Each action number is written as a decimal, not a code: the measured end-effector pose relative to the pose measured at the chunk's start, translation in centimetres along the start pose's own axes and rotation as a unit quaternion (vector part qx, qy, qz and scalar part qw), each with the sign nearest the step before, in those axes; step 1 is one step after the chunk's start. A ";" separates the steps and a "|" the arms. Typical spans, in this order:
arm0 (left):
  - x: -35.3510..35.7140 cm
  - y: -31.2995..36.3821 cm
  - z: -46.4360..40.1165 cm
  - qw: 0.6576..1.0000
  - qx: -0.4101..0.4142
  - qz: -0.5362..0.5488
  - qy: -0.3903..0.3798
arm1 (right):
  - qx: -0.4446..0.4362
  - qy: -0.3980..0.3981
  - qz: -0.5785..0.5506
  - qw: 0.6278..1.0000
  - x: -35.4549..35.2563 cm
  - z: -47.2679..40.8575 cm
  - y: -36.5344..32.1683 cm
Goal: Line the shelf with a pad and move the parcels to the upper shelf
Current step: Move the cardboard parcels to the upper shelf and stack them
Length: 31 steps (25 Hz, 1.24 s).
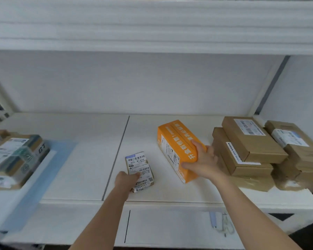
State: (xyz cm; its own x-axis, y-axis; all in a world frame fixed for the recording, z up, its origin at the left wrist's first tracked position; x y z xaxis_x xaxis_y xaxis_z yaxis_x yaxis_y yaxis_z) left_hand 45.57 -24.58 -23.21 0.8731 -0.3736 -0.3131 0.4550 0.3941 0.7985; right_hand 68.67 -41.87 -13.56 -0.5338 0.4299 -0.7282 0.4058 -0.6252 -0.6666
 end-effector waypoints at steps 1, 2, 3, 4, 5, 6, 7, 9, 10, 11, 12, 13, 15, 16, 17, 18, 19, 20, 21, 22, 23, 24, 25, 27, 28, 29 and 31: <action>-0.4 -0.3 0.9 1.000 -0.001 0.000 0.016 | -0.005 0.000 0.008 1.000 0.2 0.2 0.0; -0.7 -0.6 1.7 1.000 -0.006 0.003 0.025 | -0.007 0.000 0.011 1.000 0.3 0.4 0.2; -0.8 -1.1 2.2 0.999 -0.013 0.012 0.029 | -0.007 0.000 0.011 1.000 0.3 0.6 0.4; -0.9 -1.4 2.6 0.999 -0.020 0.025 0.028 | -0.002 0.000 0.008 1.000 0.3 0.5 0.6; -1.0 -1.7 2.8 0.999 -0.028 0.037 0.028 | 0.004 -0.006 0.004 1.000 0.1 0.6 0.9; -1.2 -2.0 3.2 0.998 -0.032 0.036 0.031 | 0.007 -0.017 0.002 1.000 -0.1 0.7 1.0; -1.3 -2.3 3.4 0.998 -0.040 0.027 0.029 | 0.006 -0.030 0.002 1.000 -0.3 1.0 1.1; -1.1 -3.2 3.5 0.998 -0.060 0.011 0.012 | 0.000 -0.042 -0.001 0.999 -0.6 1.8 1.2; -0.9 -3.5 3.5 0.998 -0.064 0.017 0.003 | 0.000 -0.038 -0.011 0.999 -0.7 2.1 1.4; -0.8 -3.6 3.8 0.997 -0.066 0.036 -0.002 | 0.001 -0.031 -0.025 0.999 -0.8 2.5 1.5; -0.7 -3.4 4.5 0.996 -0.065 0.062 -0.004 | 0.003 -0.025 -0.042 0.999 -0.7 2.8 1.8; -0.8 -3.3 5.1 0.994 -0.065 0.082 -0.004 | 0.006 -0.020 -0.070 0.997 -0.8 3.1 1.9; -1.4 -3.3 6.1 0.990 -0.070 0.121 0.001 | 0.028 -0.009 -0.176 0.984 -0.8 4.0 2.4; -1.9 -3.3 6.2 0.986 -0.075 0.147 0.001 | 0.040 -0.013 -0.242 0.969 -0.8 4.7 2.4; -2.6 -3.4 6.4 0.981 -0.081 0.178 -0.006 | 0.060 -0.031 -0.313 0.947 -0.4 5.5 2.4; -3.3 -3.4 6.5 0.973 -0.089 0.211 -0.016 | 0.084 -0.063 -0.394 0.913 0.4 6.2 2.4; -4.0 -3.4 6.7 0.963 -0.094 0.250 -0.029 | 0.115 -0.100 -0.477 0.866 1.3 6.9 2.3; -4.6 -3.3 6.9 0.949 -0.098 0.295 -0.039 | 0.149 -0.130 -0.555 0.808 2.2 7.7 2.3; -5.1 -3.1 7.2 0.931 -0.102 0.346 -0.049 | 0.178 -0.155 -0.618 0.750 3.0 8.5 2.3; -5.7 -2.7 7.7 0.913 -0.102 0.391 -0.058 | 0.197 -0.174 -0.664 0.700 3.8 9.2 2.1; -6.4 -2.5 8.2 0.898 -0.101 0.424 -0.063 | 0.208 -0.193 -0.694 0.661 4.5 10.0 1.8; -6.9 -2.3 8.6 0.888 -0.101 0.443 -0.068 | 0.215 -0.208 -0.714 0.633 5.2 10.6 1.6; -7.4 -2.2 8.9 0.883 -0.102 0.453 -0.077 | 0.217 -0.223 -0.727 0.612 5.8 11.2 1.5; -8.1 -2.0 9.4 0.882 -0.099 0.449 -0.106 | 0.225 -0.248 -0.740 0.583 6.8 12.6 1.0; -8.4 -1.9 9.7 0.884 -0.095 0.442 -0.121 | 0.229 -0.258 -0.745 0.571 7.0 13.5 0.8; -8.5 -1.8 10.1 0.886 -0.090 0.434 -0.133 | 0.230 -0.271 -0.750 0.559 7.3 14.1 0.6; -8.3 -1.6 11.0 0.890 -0.087 0.420 -0.155 | 0.225 -0.294 -0.763 0.530 7.6 15.7 0.3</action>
State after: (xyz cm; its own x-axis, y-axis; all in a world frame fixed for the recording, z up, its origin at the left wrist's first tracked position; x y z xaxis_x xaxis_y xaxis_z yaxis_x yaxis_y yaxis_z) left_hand 35.66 -31.38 -16.23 0.8402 -0.0878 0.5351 -0.2923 0.7579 0.5833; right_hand 53.12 -48.97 -16.76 -0.1778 0.4644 0.8676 -0.9785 0.0101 -0.2059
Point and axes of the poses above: each hand's wrist, its own z-axis away from the middle knuckle, its own x-axis out of the palm, y = z × x, the point moved 7 cm from there along -z, towards the middle knuckle, and after that the axes turned 2 degrees about y, right-handed, at the moved point
